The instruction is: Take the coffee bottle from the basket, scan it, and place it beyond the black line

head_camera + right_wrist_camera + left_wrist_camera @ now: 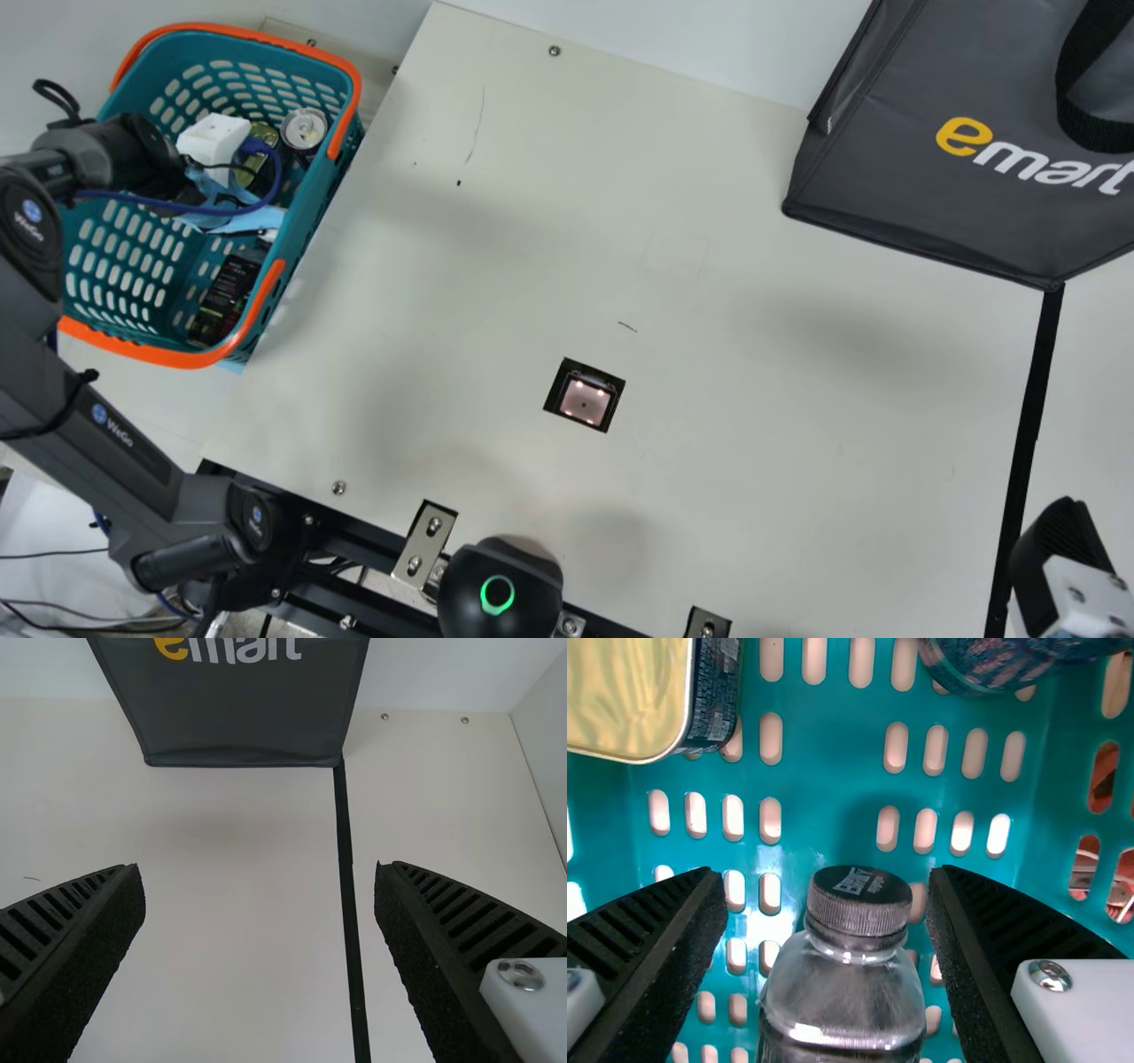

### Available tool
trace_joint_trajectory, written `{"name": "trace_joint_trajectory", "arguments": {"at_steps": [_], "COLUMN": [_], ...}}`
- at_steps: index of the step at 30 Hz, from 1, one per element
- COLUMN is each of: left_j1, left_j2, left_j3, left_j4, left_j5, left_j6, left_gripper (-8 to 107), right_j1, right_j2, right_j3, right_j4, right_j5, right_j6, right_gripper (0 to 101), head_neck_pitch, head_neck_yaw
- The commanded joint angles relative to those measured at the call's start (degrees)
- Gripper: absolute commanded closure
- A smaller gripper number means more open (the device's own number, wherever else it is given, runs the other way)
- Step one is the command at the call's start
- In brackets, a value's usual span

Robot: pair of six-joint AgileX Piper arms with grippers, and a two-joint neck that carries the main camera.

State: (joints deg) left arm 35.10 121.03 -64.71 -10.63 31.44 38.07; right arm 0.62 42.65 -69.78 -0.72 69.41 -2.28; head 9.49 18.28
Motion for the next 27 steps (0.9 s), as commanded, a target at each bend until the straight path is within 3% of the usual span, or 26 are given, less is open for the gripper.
{"name": "trace_joint_trajectory", "arguments": {"at_steps": [1,27], "left_j1": [-0.17,-2.38], "left_j2": [0.29,3.92], "left_j3": [-0.02,0.86], "left_j4": [0.00,1.16], "left_j5": [-0.28,-4.17], "left_j6": [-0.16,-3.01], "left_gripper": [9,9], "right_j1": [0.00,0.00], "right_j2": [0.00,0.00], "right_j3": [0.00,0.00], "right_j4": [0.00,0.00], "right_j5": [0.00,0.11], "right_j6": [0.00,0.00], "right_gripper": [10,10], "head_neck_pitch": [-1.57,-1.57], "head_neck_yaw": [0.14,0.14]}}
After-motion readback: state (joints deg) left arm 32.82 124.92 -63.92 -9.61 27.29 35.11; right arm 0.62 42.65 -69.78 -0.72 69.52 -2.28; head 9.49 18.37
